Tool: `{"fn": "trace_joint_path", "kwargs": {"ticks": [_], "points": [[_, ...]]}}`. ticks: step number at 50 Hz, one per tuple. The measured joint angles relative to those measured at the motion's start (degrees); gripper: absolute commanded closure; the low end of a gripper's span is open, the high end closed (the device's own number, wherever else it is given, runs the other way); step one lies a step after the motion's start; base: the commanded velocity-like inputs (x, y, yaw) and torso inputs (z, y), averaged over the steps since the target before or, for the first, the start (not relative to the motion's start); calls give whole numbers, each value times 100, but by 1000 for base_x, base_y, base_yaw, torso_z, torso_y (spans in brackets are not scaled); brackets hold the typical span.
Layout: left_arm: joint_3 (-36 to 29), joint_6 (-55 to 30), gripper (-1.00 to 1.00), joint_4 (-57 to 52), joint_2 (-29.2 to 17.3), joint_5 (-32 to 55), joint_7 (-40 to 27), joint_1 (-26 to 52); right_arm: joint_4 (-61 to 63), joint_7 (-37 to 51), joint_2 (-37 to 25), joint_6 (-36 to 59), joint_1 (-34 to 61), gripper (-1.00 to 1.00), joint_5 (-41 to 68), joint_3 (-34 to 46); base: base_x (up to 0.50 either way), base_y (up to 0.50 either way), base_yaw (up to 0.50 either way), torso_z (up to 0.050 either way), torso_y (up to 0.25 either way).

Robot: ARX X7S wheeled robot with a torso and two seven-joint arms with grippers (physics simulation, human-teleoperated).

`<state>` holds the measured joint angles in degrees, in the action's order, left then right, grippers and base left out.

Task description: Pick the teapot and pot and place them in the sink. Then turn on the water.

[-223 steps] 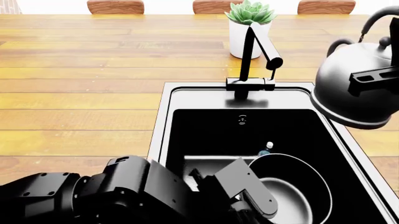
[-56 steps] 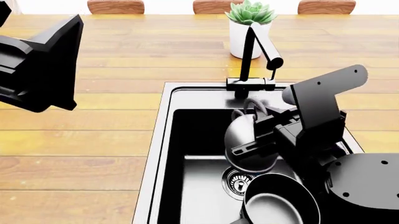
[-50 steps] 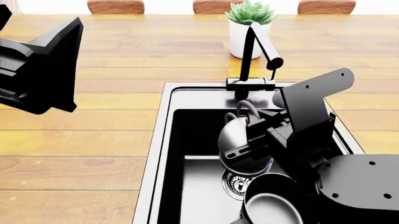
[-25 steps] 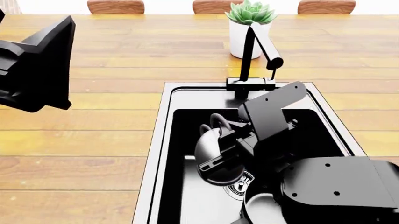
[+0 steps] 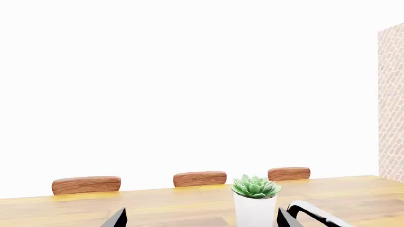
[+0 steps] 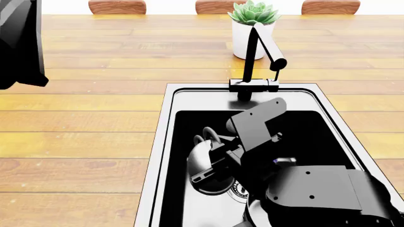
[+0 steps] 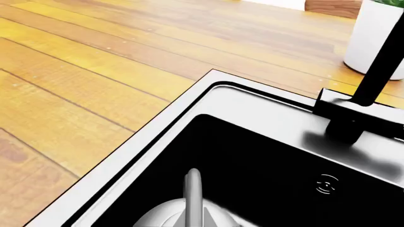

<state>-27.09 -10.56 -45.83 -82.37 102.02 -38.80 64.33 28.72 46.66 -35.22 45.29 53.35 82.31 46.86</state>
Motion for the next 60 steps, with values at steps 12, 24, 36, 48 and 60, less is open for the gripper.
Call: {"fn": "trace_joint_path", "kwargs": {"ticks": [12,24,36,48,60], "points": [[52,264,-100,38,-105,23,53,-146,-147,-122,75,-46,-110,100,-144,103,0,0,0,1,2],[76,398,-100,49,-155,18,100,-259,-314,-231,124,-92,-213,100,-264,186,0,0,0,1,-13],[107,472,-100,34,-194,-2,147,-325,-390,-283,147,-135,-275,100,-331,213,0,0,0,0,-250],[122,560,-100,21,-233,17,164,-443,-449,-324,157,-171,-332,100,-398,241,0,0,0,0,-42],[144,635,-100,15,-270,15,180,-515,-654,-464,193,-263,-426,100,-529,286,0,0,0,0,1]]}}
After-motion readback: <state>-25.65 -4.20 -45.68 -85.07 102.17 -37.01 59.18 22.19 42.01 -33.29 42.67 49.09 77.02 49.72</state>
